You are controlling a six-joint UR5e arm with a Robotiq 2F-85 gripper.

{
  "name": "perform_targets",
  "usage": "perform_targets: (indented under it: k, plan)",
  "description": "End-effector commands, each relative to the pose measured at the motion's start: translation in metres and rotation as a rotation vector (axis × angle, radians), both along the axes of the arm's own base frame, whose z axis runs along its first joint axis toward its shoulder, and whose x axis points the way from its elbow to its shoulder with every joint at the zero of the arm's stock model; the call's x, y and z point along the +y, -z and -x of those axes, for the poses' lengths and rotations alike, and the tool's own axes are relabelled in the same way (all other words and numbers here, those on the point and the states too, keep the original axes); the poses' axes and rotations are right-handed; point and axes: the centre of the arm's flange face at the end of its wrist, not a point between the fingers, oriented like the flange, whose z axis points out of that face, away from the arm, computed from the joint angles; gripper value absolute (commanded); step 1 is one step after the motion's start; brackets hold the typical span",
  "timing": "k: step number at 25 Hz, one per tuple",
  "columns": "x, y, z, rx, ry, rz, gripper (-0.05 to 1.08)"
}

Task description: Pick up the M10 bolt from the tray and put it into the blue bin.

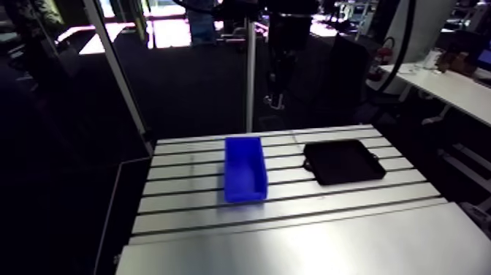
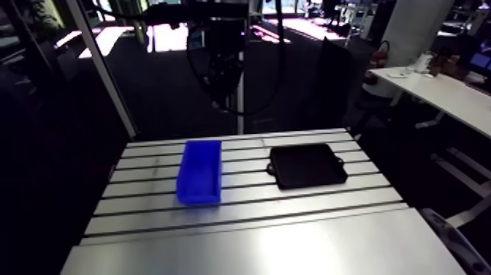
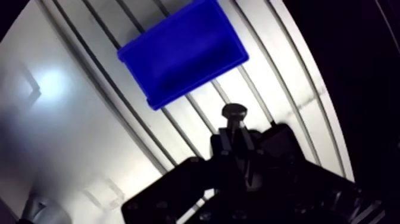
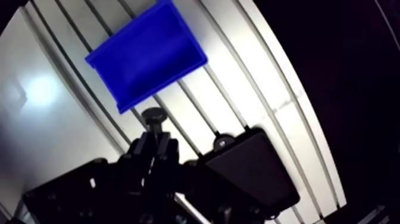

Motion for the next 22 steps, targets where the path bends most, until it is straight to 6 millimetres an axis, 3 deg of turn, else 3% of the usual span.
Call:
perform_targets:
  k: [1,15,22]
  plan:
    - [-0.029,0.009,-0.007,-0.037,-0.210,0.015,1.04]
    - [-0.071,0.051,0.000,-0.092,-0.394,-0.039,1.04]
    - [-0.082,0.066,-0.001,-0.062,-0.444,-0.091,1.04]
